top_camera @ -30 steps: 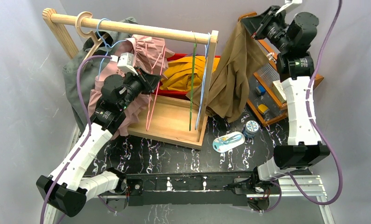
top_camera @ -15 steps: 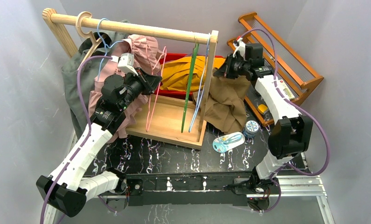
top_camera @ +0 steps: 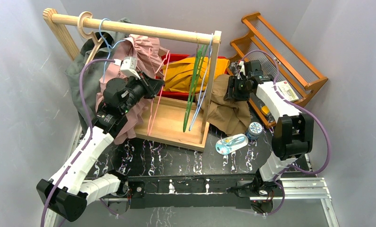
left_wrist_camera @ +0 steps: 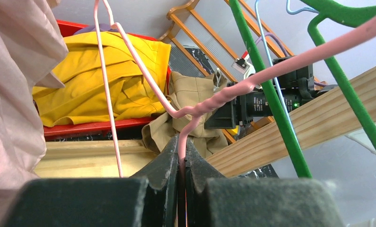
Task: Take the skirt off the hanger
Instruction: Pick up the skirt from the center of the board.
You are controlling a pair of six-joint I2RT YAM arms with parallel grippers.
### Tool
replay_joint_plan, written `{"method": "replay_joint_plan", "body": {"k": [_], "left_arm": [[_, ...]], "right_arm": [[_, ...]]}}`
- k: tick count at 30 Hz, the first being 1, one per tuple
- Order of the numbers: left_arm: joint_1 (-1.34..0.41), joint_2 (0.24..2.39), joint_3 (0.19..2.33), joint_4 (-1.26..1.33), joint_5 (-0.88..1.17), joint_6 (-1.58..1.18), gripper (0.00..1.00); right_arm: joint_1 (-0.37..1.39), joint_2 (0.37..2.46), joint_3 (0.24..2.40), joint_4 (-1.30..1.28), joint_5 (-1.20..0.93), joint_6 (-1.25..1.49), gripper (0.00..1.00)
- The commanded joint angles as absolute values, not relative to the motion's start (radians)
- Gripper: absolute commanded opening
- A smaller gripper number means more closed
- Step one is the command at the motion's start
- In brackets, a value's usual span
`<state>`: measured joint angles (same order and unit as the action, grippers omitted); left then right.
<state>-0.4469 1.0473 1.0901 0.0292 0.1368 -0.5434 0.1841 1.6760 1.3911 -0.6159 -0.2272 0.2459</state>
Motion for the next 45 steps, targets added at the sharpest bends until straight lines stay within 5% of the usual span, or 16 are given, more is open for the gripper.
{"method": "replay_joint_plan", "body": {"k": [1, 3, 18, 21, 25, 29, 36, 45], "left_arm": [[-0.442, 1.018, 1.085, 0.067, 0.165, -0.544, 0.00], [-0.442, 1.020, 1.088, 0.067, 0.168, -0.540, 0.00], [-0.442, 1.008, 1.093, 0.057, 0.176, -0.541, 0.00], [-0.441, 1.010, 1.098, 0.051, 0.176, -0.545, 0.00], [-0.442, 1.015, 1.101, 0.052, 0.175, -0.553, 0.00], [-0.442, 1.023, 1.116, 0.039, 0.169, -0.553, 0.00], [-0.442, 1.022, 1.123, 0.017, 0.143, -0.546, 0.00], [-0.442, 1.026, 1.137, 0.003, 0.136, -0.539, 0.00]], "right_arm": [[0.183, 1.629, 1.401, -0.606, -0.090, 0.191, 0.84], [0.183, 1.634, 1.381, -0.562, -0.091, 0.194, 0.98], [0.245, 1.689, 1.111, -0.175, -0.072, 0.471, 0.98], [0.245, 1.669, 1.056, -0.106, -0.074, 0.492, 0.86], [0.244, 1.643, 0.983, -0.001, -0.108, 0.502, 0.52], [0.245, 1.581, 0.942, 0.053, -0.145, 0.491, 0.03], [0.244, 1.366, 0.923, 0.111, -0.256, 0.436, 0.00], [0.244, 1.282, 1.174, 0.099, -0.310, 0.452, 0.00]]}}
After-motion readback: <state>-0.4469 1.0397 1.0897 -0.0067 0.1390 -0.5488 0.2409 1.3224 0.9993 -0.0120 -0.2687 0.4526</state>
